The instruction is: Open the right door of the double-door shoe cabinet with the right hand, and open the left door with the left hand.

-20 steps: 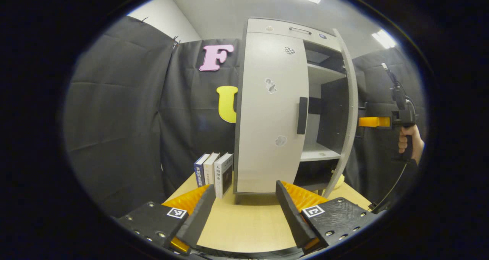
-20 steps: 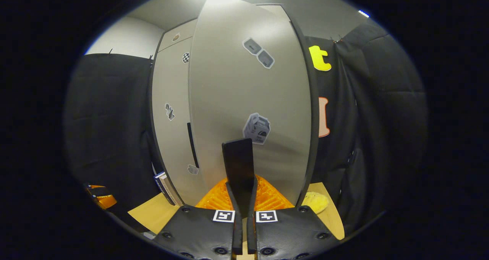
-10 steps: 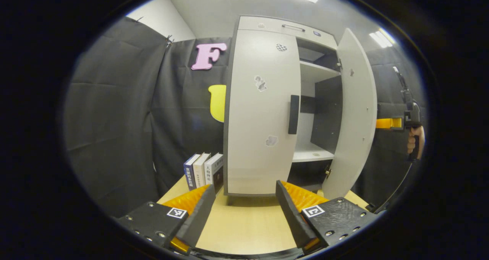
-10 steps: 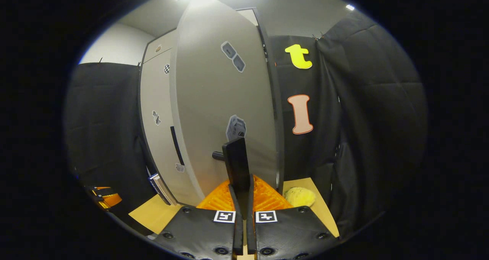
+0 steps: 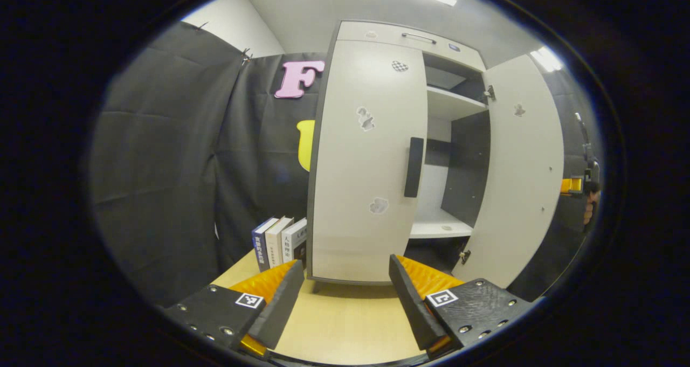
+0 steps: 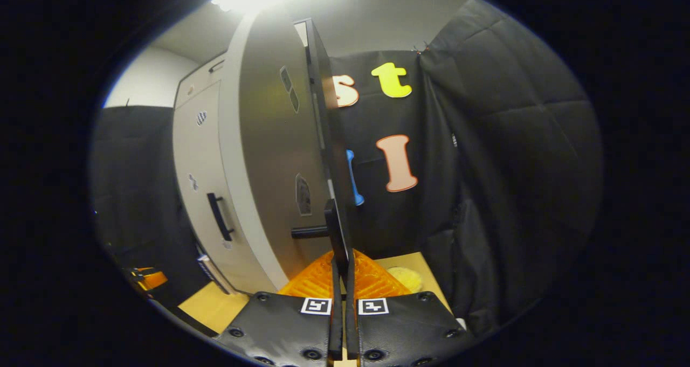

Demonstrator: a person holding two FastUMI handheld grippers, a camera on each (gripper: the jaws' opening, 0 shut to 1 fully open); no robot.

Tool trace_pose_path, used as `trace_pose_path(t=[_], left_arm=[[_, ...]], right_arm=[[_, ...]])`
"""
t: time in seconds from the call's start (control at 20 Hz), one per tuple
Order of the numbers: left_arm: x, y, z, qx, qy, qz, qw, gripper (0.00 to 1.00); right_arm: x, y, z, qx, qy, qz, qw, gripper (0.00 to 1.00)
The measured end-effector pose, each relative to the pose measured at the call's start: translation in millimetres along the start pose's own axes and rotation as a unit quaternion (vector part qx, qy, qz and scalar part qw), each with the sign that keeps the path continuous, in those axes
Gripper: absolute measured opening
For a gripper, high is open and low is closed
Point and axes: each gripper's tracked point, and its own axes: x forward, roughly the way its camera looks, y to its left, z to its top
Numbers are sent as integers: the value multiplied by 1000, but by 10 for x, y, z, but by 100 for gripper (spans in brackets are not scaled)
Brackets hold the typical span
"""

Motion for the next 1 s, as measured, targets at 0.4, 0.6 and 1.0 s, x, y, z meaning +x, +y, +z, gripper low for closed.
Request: trace_pose_path(t=[0.4, 0.6, 1.0], left_arm=[[246, -303, 149, -2, -5, -12, 1000, 93], [409, -355, 307, 8, -15, -43, 999, 93], [975, -656, 626, 27, -24, -137, 990, 93]], right_arm=[[-29, -132, 28, -31, -10, -27, 999, 4], [-182, -67, -40, -25, -15, -55, 998, 2], [-856, -301, -62, 24, -39, -167, 985, 0]])
